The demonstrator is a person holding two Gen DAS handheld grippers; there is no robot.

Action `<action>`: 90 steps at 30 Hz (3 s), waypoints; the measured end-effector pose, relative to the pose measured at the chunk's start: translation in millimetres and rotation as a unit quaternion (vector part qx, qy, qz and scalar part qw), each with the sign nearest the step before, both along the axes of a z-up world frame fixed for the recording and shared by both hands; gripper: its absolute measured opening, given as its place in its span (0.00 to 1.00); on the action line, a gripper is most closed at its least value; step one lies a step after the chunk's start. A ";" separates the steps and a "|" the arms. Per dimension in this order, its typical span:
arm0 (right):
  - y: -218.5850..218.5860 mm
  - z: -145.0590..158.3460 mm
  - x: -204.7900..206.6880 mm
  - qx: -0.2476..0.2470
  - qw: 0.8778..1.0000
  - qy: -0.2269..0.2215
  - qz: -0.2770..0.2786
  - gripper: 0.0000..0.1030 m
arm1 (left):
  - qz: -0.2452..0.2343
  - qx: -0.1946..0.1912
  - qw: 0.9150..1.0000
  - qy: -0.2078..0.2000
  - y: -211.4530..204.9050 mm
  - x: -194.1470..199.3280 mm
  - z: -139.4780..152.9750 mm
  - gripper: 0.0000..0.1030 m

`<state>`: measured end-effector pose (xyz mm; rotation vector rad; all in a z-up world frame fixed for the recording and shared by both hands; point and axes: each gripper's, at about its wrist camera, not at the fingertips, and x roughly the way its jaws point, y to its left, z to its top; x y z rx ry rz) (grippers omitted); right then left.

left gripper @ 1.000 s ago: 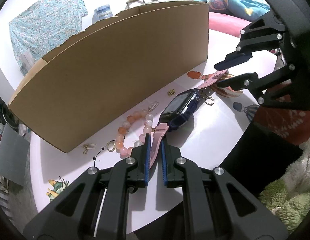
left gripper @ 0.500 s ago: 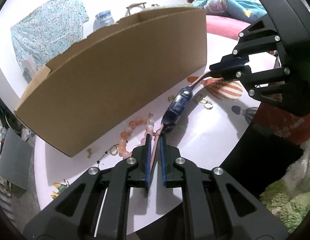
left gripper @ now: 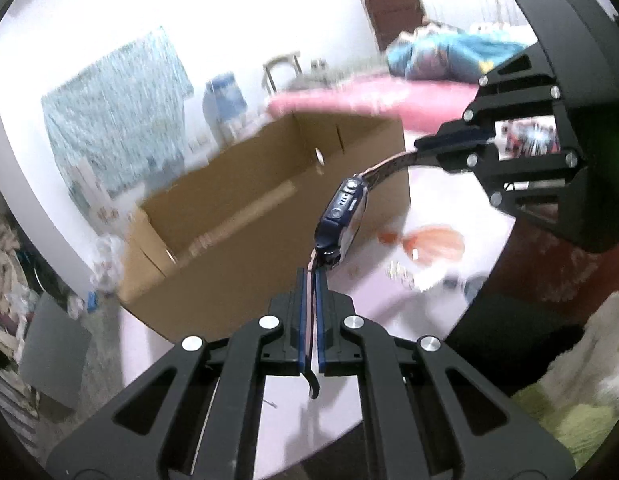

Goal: Organize jewelry

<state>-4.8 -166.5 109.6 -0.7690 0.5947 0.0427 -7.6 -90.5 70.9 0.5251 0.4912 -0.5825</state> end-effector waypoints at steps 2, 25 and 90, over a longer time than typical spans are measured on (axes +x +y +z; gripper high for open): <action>1.0 26.0 0.4 0.010 1.000 -0.026 0.002 0.04 | -0.009 -0.008 1.000 -0.021 2.8 -1.5 18.0 0.03; -67.3 87.0 211.1 0.185 0.976 0.107 -0.046 0.02 | 0.008 -0.064 0.963 0.261 -7.5 245.9 30.0 0.04; -48.7 -23.9 298.1 0.243 0.892 0.345 -0.159 0.22 | 0.230 -0.240 0.919 0.213 182.6 98.7 28.7 0.81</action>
